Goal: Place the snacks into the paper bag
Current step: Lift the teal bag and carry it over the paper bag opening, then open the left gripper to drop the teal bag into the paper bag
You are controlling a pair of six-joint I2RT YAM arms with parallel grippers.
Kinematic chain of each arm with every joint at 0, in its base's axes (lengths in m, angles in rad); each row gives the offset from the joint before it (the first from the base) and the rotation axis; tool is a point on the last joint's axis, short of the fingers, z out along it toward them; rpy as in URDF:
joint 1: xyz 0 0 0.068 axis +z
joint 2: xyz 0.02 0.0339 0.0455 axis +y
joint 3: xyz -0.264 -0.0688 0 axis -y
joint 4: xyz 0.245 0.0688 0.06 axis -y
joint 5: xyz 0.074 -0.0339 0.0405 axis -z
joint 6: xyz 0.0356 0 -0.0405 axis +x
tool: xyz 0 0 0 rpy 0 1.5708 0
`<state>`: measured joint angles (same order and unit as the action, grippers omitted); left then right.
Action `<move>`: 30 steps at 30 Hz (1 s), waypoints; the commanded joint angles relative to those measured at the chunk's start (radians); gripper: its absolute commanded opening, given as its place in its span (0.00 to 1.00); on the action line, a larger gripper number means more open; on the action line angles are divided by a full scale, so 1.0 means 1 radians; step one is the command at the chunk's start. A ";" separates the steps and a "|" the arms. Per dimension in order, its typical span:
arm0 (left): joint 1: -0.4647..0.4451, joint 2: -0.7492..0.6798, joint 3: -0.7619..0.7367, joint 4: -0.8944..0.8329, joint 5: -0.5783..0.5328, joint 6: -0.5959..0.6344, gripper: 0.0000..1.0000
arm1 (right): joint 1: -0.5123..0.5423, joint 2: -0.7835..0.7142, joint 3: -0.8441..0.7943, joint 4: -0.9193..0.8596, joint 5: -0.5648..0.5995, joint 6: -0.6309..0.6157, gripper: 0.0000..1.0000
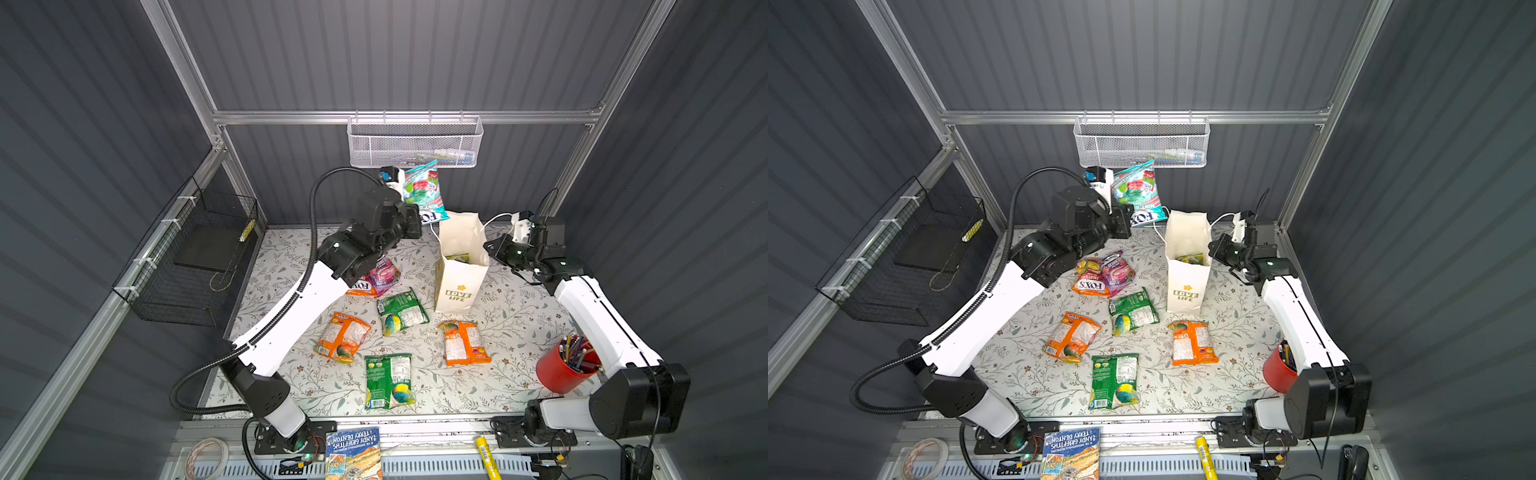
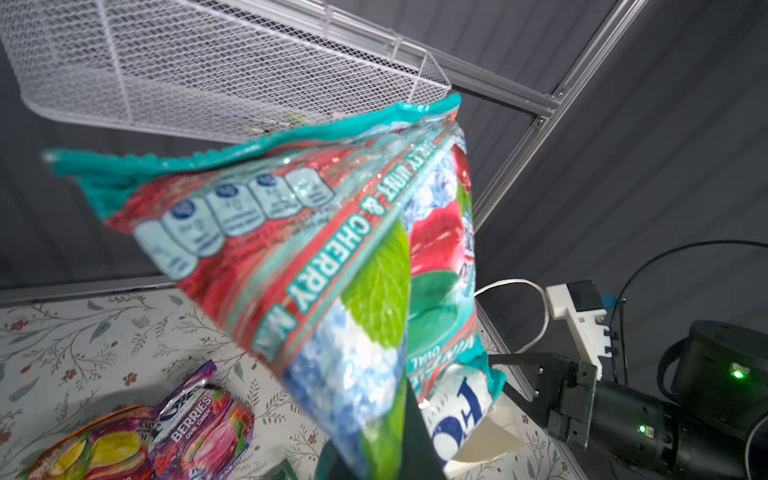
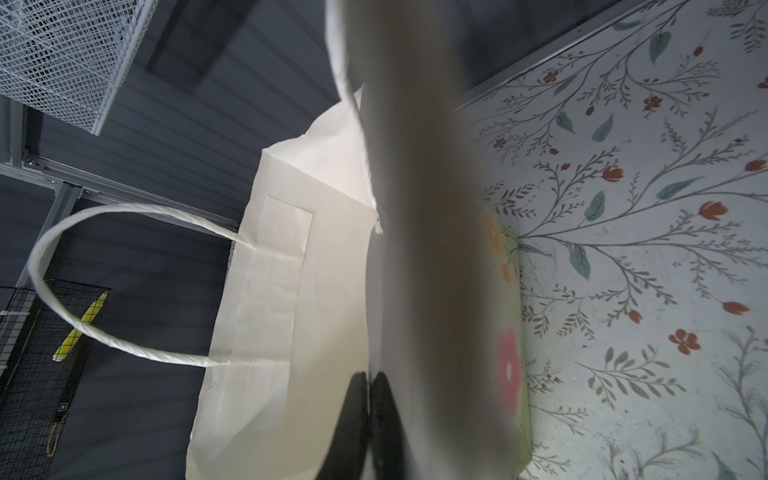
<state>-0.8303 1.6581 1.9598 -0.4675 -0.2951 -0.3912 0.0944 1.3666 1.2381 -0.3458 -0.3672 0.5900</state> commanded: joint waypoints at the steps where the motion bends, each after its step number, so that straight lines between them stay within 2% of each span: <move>1: -0.109 0.113 0.127 0.036 -0.194 0.144 0.00 | 0.004 -0.014 0.017 0.018 -0.016 -0.012 0.00; 6: -0.238 0.330 0.359 -0.002 -0.465 0.284 0.00 | 0.004 -0.015 0.016 0.017 -0.018 -0.012 0.00; 11: -0.272 0.479 0.508 -0.043 -0.580 0.336 0.00 | 0.004 -0.017 0.016 0.017 -0.015 -0.012 0.00; 18: -0.274 0.536 0.510 -0.020 -0.648 0.368 0.00 | 0.004 -0.014 0.018 0.019 -0.019 -0.010 0.00; 23: -0.267 0.576 0.549 -0.041 -0.654 0.373 0.00 | 0.004 -0.018 0.016 0.018 -0.016 -0.012 0.00; 26: -0.243 0.622 0.653 -0.157 -0.598 0.307 0.00 | 0.004 -0.019 0.017 0.018 -0.016 -0.011 0.00; 30: -0.222 0.610 0.633 -0.180 -0.546 0.265 0.00 | 0.004 -0.017 0.016 0.019 -0.016 -0.010 0.00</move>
<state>-1.0740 2.2684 2.5698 -0.6170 -0.8646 -0.0784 0.0933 1.3666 1.2381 -0.3470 -0.3710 0.5900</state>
